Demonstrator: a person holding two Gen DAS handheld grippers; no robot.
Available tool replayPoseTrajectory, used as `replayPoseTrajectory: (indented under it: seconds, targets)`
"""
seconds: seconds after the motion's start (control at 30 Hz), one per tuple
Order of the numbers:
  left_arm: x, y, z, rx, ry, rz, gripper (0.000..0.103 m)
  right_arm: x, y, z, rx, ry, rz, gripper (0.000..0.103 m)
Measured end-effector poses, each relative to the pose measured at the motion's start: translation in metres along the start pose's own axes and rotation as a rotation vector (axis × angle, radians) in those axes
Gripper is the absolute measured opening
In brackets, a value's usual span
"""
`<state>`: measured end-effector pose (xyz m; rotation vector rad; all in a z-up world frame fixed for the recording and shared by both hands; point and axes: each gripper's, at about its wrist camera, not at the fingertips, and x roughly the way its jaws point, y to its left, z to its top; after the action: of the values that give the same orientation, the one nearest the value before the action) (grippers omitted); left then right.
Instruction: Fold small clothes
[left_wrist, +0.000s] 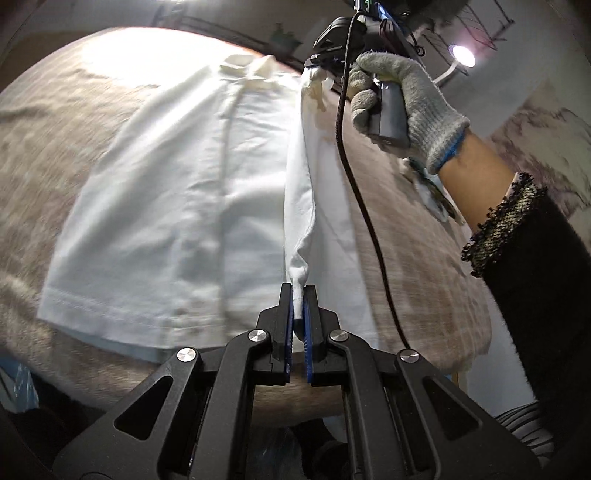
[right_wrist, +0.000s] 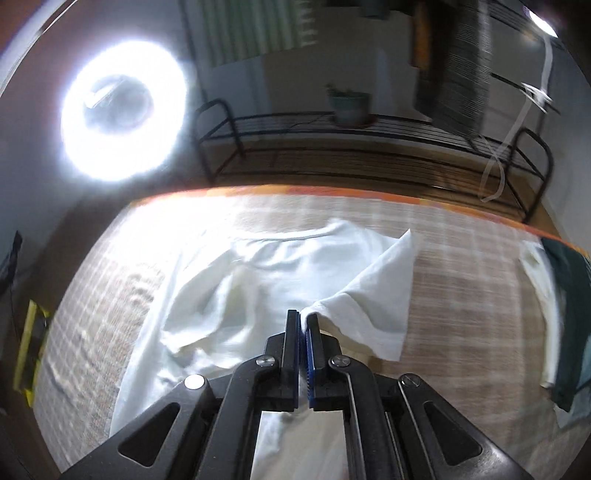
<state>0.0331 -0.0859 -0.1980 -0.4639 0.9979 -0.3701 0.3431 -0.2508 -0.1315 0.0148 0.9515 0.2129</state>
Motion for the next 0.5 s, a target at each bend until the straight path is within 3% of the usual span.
replayPoseTrajectory:
  seconds: [0.2, 0.23, 0.27, 0.33, 0.5]
  targets:
    - [0.004, 0.013, -0.001, -0.009, 0.007, 0.024, 0.002, 0.037, 0.044, -0.005, -0.101, 0.075, 0.006, 0.004]
    - [0.005, 0.015, -0.001, -0.011, 0.009, 0.025, 0.002, 0.045, 0.047, -0.007, -0.111, 0.109, 0.020, 0.009]
    - [0.007, 0.016, -0.001, -0.011, 0.010, 0.028, 0.002, 0.051, 0.049, -0.008, -0.117, 0.139, 0.051, 0.026]
    - [0.007, 0.018, -0.001, -0.017, 0.009, 0.028, 0.002, 0.053, 0.047, -0.009, -0.129, 0.174, 0.135, 0.034]
    - [0.006, 0.023, 0.001, -0.030, 0.002, 0.025, 0.002, 0.014, 0.003, 0.012, 0.001, 0.055, 0.323, 0.035]
